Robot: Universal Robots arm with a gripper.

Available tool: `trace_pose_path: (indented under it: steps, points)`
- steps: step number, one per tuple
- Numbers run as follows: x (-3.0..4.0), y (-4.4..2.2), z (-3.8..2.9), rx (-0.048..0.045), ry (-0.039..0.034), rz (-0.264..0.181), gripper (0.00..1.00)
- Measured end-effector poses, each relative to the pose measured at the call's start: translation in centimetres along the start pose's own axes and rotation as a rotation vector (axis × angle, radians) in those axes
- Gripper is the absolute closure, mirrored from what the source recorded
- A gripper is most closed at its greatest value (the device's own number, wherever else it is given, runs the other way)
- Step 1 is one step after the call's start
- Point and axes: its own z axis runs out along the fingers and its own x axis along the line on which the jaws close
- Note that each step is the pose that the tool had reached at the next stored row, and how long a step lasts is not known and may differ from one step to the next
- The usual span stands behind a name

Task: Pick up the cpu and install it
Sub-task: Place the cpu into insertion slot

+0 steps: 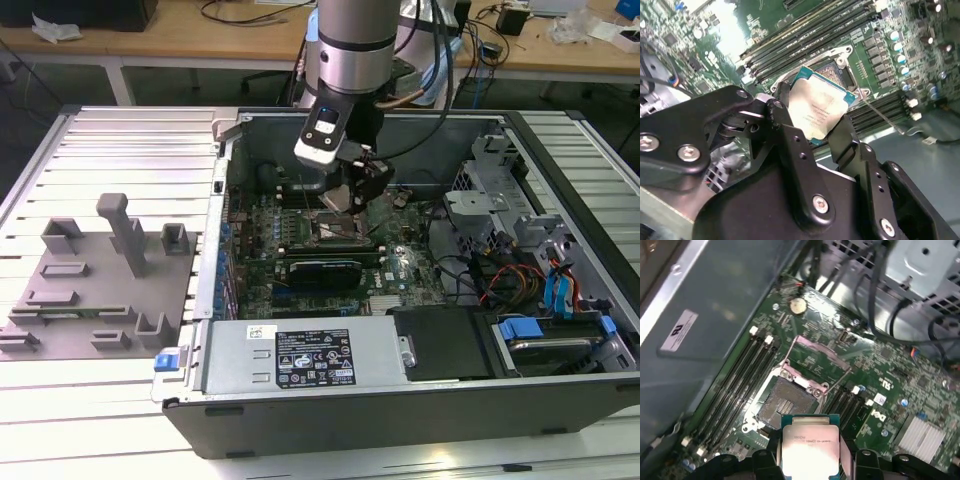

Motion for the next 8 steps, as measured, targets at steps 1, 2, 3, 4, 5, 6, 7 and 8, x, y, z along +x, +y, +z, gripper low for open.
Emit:
trace_pose_path:
  steps: [1, 2, 3, 4, 5, 6, 7, 8]
  points:
    - [0.0, 0.0, 0.01, 0.0003, -0.0007, 0.016, 0.45]
    - [0.0, 0.0, 0.03, 0.0008, -0.0016, 0.034, 0.45]
    - [0.0, 0.0, 0.04, 0.0014, -0.0027, 0.059, 0.45]
    - [0.0, 0.0, 0.05, 0.0018, -0.0035, 0.075, 0.45]
    - [0.0, 0.0, 0.08, 0.0026, -0.005, 0.107, 0.45]
    - [0.0, -0.01, 0.11, 0.0035, -0.0067, 0.145, 0.45]
    - [0.0, -0.01, 0.13, 0.0043, -0.0083, 0.178, 0.45]
    - [0.0, -0.01, 0.14, 0.0047, -0.009, 0.194, 0.45]
